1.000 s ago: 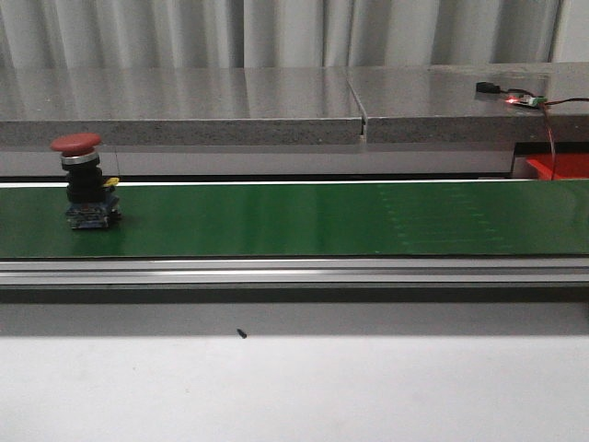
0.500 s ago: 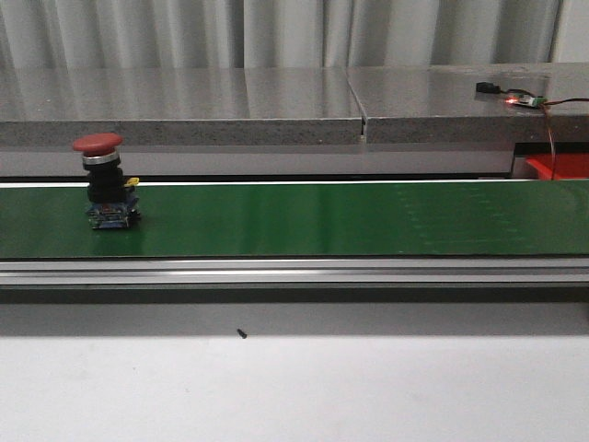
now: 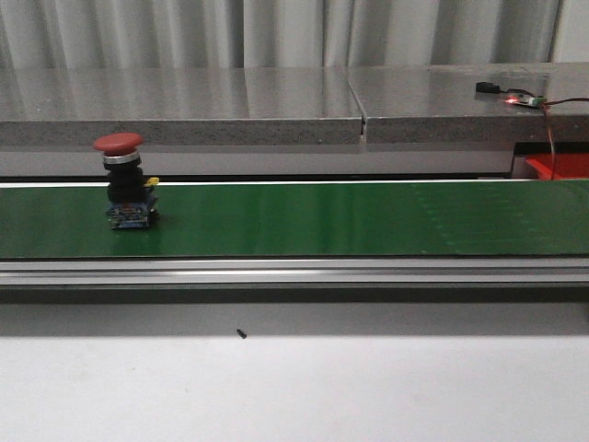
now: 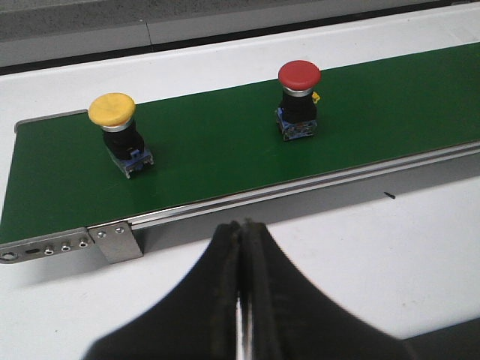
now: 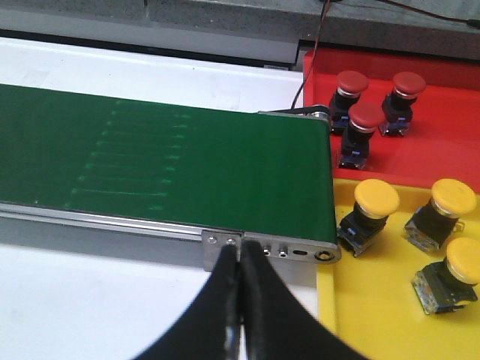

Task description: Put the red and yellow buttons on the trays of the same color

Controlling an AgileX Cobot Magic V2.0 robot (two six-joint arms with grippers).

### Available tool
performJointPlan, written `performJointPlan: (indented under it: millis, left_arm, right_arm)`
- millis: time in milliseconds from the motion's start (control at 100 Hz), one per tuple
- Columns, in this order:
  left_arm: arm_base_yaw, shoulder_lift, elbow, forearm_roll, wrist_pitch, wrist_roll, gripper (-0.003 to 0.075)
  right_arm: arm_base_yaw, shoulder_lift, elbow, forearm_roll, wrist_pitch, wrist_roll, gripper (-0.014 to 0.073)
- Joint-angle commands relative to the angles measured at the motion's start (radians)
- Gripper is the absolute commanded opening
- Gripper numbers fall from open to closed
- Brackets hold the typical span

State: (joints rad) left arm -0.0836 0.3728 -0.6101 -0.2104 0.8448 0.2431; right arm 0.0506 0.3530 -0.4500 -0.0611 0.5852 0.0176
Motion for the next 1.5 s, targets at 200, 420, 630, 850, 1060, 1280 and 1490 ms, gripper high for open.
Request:
performJointPlan:
  millis: [200,420,630,850,1060,1280,1490]
  left_arm:
    - [-0.009,0.007,-0.024,-0.021,-0.063,0.002,-0.0019]
    - [-0.009,0.007,-0.024,-0.021,-0.063,0.002,-0.0019]
    - [-0.009,0.007,-0.024,-0.021,-0.063,0.002,-0.0019]
    - [-0.009,0.007,-0.024,-0.021,-0.063,0.002,-0.0019]
    - [-0.009,0.007,-0.024,-0.021,-0.063,0.002,-0.0019]
    - [-0.009,0.007,-0.024,-0.021,-0.063,0.002,-0.0019]
    - [-0.009,0.007,-0.024,-0.021,-0.063,0.002,-0.0019]
  right_arm:
    - [-0.004,0.043,-0.059,-0.002,-0.114,-0.009,-0.0116]
    - [0.031,0.200,-0.171,-0.002,-0.078,-0.011,-0.0116]
    - [0.140,0.361,-0.305,-0.002,-0.032,-0.011,-0.0116]
    - [0.226,0.564,-0.491,0.007,0.055,-0.011,-0.0020]
    - [0.319,0.756,-0.655,0.016,0.162,-0.011,0.0383]
    - [0.405,0.932,-0.817,0.053,0.245,-0.018,0.0544]
    - [0.498,1.098,-0.965,0.061,0.297,-0.050,0.0544]
